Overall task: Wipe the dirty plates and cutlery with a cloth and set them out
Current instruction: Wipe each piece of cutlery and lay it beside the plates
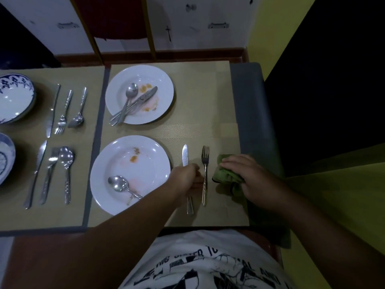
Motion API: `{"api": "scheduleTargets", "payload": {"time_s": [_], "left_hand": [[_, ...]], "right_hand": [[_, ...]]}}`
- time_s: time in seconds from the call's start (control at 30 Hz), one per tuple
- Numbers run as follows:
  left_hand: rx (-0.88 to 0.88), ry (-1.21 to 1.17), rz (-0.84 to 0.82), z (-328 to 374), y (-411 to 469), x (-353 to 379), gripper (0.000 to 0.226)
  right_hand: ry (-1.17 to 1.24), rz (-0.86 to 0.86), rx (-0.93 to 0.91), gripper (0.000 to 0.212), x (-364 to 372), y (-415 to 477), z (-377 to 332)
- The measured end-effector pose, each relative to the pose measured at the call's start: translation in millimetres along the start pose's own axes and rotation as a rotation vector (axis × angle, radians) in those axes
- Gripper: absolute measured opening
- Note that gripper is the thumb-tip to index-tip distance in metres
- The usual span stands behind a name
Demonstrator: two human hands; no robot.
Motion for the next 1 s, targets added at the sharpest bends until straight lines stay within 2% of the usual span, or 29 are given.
{"api": "scheduleTargets", "payload": {"time_s": [0.13,0.3,0.43,0.57,0.87,1.0], "left_hand": [[-0.026,-0.095,-0.127,0,-17,-13,0.012],[-0.013,-0.262,-0.121,-9,-35,-81,0.035],[-0.067,-0.479,-0.055,-28,-45,-151,0.04],[-0.125,-0.542,-0.058,-47,-51,-194,0.045],[-0.172,-0.493,-0.173,-49,-44,-187,0.039],[-0.152,-0.513,-0.167,-47,-38,-179,0.036]], "right_hand": [[-0.014,0.033,-0.043,0.07,5,9,-15],[-0.023,0.042,-0.15,0.066,20,33,-48],[0.013,0.032,-0.238,0.063,45,60,-82],[0.007,-0.001,-0.313,0.063,67,83,-111],[0.005,-0.094,-0.296,0.065,95,100,-134],[0.013,-0.137,-0.265,0.066,102,97,-133]]}}
Point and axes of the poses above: each hand's wrist, its own y-axis towards the middle knuckle, its own x-axis out of the palm, z = x × y, the point moved 1 cm from there along y, towards the middle knuckle, and after that the axes turned 6 degrees about -x, right-handed, at the moved point
